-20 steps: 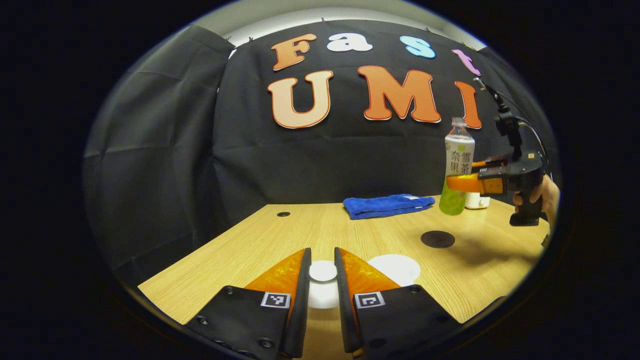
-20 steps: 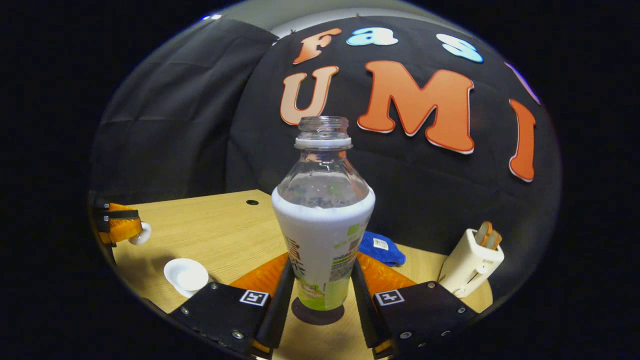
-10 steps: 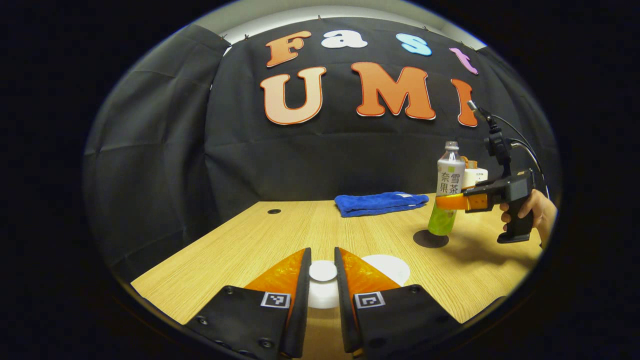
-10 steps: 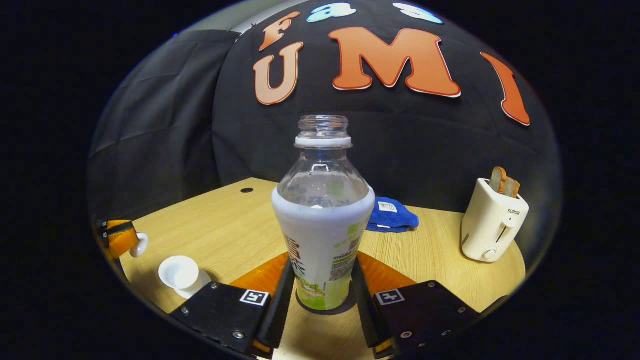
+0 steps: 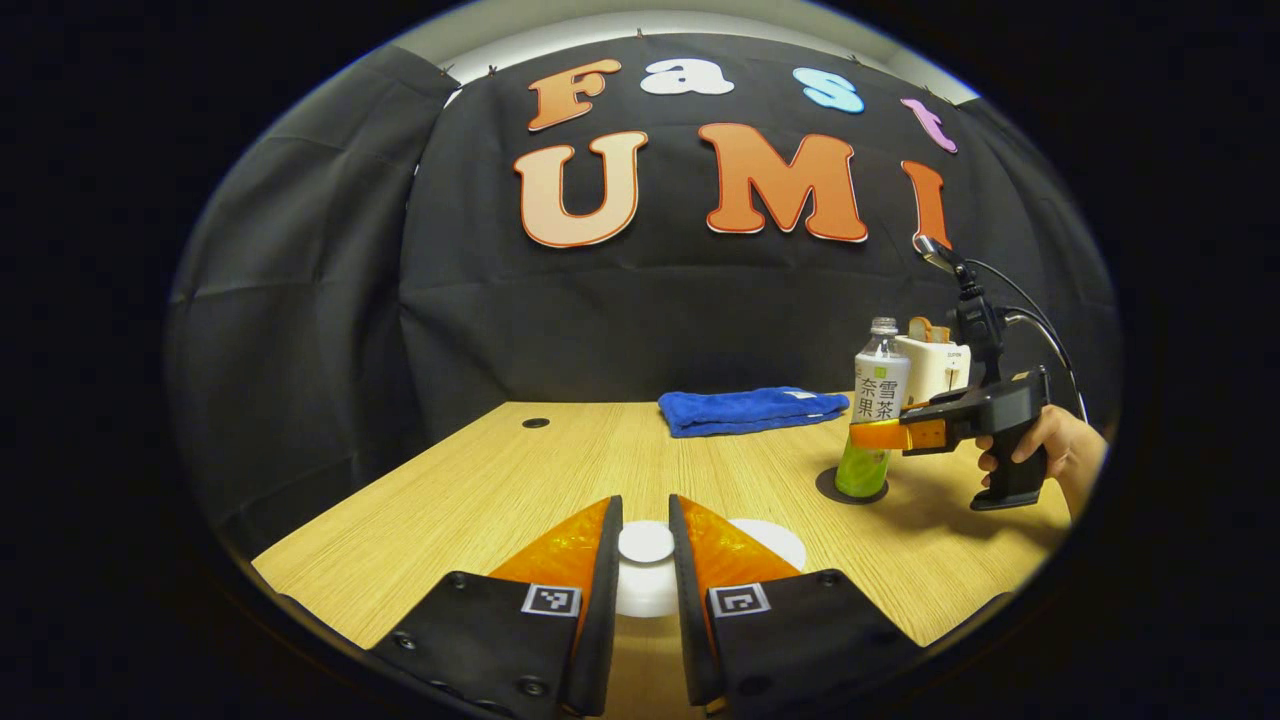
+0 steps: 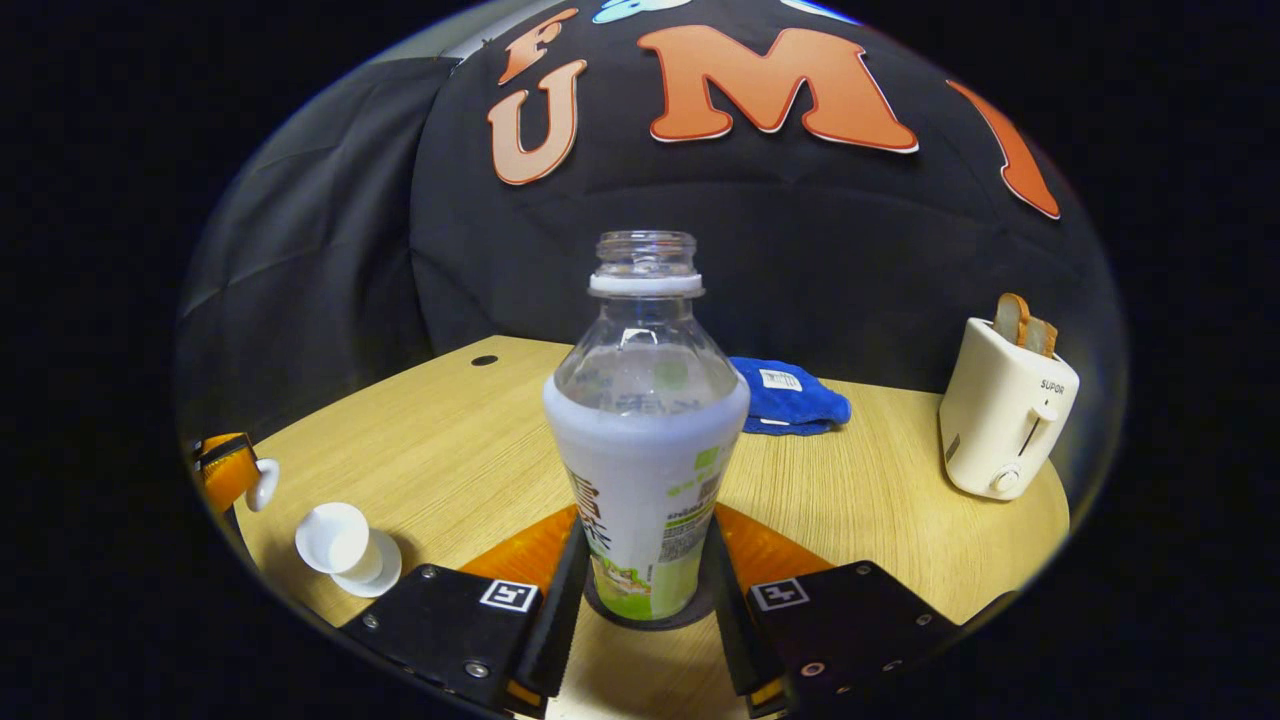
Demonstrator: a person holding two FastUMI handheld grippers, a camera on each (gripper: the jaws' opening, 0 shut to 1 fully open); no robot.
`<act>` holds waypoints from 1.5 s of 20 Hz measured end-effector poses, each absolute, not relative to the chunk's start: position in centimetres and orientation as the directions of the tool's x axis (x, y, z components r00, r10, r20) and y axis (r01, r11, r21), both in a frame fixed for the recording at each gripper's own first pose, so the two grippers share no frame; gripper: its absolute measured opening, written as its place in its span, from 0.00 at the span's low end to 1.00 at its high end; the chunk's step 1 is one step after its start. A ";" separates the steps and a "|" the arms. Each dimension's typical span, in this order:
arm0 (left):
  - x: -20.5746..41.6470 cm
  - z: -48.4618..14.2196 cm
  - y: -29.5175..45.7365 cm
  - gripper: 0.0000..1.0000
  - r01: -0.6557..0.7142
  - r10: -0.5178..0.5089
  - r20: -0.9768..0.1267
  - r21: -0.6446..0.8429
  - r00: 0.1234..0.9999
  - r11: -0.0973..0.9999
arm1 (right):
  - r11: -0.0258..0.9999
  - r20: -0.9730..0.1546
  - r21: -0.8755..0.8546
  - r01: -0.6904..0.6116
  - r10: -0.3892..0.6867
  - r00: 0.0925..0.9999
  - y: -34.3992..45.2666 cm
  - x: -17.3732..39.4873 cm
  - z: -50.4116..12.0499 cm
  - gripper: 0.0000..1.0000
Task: Open the teacup lid with one hand, grasp the water bottle and pour water into the teacup with the other hand; after pouring, place the water bottle on the coaster and then close the teacup lid.
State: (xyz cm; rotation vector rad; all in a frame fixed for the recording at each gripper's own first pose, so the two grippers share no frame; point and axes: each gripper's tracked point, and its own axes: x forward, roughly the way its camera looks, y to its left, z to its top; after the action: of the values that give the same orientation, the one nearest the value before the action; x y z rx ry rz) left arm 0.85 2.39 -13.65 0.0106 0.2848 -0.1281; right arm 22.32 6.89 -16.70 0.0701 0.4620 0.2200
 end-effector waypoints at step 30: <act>2.9 -18.5 -4.6 0.35 0.246 -0.224 -0.350 0.020 0.910 0.969 | 0.986 -0.298 0.014 -0.169 0.165 0.940 2.2 15.2 -11.4 0.98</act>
State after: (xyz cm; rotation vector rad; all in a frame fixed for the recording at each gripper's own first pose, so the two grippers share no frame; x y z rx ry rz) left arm 2.93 -4.57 -18.48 0.0638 0.3531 -0.2429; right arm 15.20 2.25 -11.41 -0.0113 0.3028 0.1706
